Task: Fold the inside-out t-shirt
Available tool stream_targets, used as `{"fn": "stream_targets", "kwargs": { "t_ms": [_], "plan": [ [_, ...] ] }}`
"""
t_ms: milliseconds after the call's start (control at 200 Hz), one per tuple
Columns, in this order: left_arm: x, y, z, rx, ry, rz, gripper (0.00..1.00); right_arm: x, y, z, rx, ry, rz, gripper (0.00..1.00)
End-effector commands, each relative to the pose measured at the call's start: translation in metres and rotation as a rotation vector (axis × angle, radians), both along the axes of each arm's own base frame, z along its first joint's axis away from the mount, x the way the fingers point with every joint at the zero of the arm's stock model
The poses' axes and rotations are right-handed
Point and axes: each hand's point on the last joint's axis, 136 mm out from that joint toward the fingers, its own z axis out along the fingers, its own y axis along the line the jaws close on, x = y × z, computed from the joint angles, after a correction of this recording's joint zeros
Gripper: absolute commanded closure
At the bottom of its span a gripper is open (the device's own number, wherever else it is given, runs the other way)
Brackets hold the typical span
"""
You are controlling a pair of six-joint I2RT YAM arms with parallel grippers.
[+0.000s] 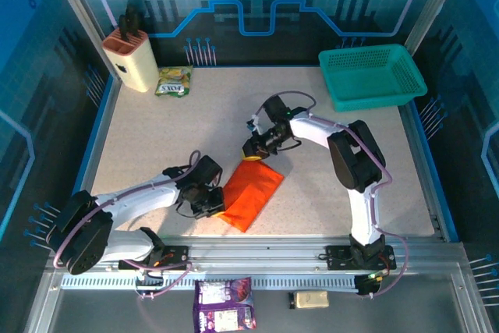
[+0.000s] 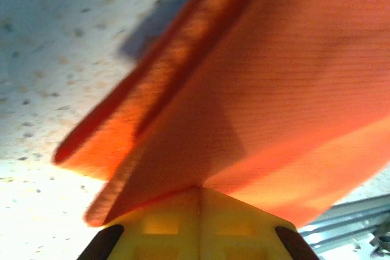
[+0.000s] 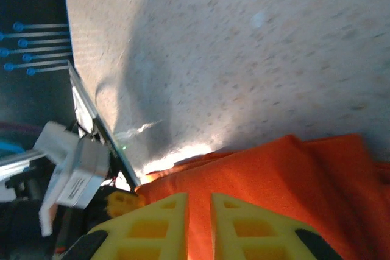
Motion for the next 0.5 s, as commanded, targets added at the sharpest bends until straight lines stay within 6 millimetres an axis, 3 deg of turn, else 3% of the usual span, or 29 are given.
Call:
{"fn": "stream_targets", "kwargs": {
  "t_ms": [0, 125, 290, 495],
  "plan": [
    [-0.008, 0.006, -0.008, 0.015, 0.028, 0.04, 0.94, -0.028, 0.015, -0.006, 0.029, 0.092, 0.093, 0.83],
    [-0.008, 0.015, -0.015, 0.053, 0.022, 0.047, 0.95, -0.03, 0.012, -0.029, -0.026, 0.137, 0.088, 0.83],
    [0.001, 0.023, -0.023, 0.074, 0.006, 0.073, 0.95, -0.012, -0.021, -0.054, -0.112, 0.168, -0.055, 0.87],
    [0.044, 0.02, -0.023, 0.032, -0.041, 0.094, 0.95, -0.015, -0.065, -0.059, -0.153, 0.181, -0.171, 0.87]
  ]
}}
